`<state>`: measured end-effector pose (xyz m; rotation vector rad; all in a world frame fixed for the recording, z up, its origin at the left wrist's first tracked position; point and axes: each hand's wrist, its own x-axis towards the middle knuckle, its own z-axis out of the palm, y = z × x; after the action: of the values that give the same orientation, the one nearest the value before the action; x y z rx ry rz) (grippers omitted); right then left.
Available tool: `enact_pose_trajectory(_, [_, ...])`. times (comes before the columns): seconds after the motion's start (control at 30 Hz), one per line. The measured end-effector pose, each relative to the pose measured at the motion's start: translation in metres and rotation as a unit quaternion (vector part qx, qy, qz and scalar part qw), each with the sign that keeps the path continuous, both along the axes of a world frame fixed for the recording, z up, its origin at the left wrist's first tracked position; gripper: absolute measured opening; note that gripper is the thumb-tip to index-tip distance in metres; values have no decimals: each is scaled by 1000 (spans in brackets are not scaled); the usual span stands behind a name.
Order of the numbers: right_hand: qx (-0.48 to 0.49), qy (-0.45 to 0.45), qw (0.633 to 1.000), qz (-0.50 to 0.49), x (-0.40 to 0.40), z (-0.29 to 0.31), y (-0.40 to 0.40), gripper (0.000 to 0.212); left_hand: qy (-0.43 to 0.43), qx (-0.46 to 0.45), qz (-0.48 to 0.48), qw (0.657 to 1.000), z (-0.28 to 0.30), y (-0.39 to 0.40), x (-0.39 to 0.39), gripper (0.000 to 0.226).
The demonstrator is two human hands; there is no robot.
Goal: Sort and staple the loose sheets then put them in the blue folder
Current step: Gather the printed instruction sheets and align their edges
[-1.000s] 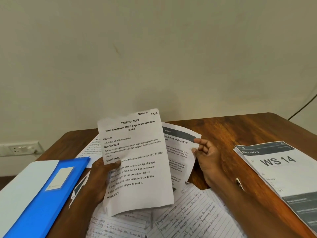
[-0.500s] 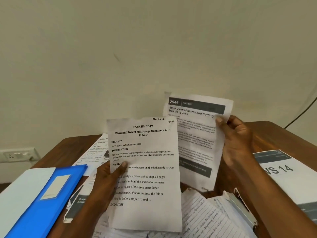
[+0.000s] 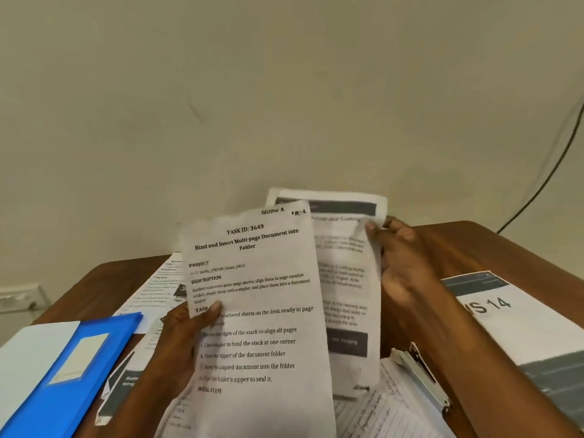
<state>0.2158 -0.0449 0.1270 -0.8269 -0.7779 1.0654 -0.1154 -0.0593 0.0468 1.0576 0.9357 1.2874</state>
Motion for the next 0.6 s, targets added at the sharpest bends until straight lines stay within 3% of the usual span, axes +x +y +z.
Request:
enact_pose_trajectory(0.03, [-15,-18,999,24,0,-4,2,24,-7,-12,-7,1000,-2,-1,0,96])
enact_pose_trajectory(0.17, [-28,-61,995,70,-1,-17,9,26,-64,-54,-14,996,-14,2,1,50])
enact_pose_trajectory(0.6, [-16,-150,985,85,-11,-18,4,26,-20,-36,-6,999,-9,-5,19,36])
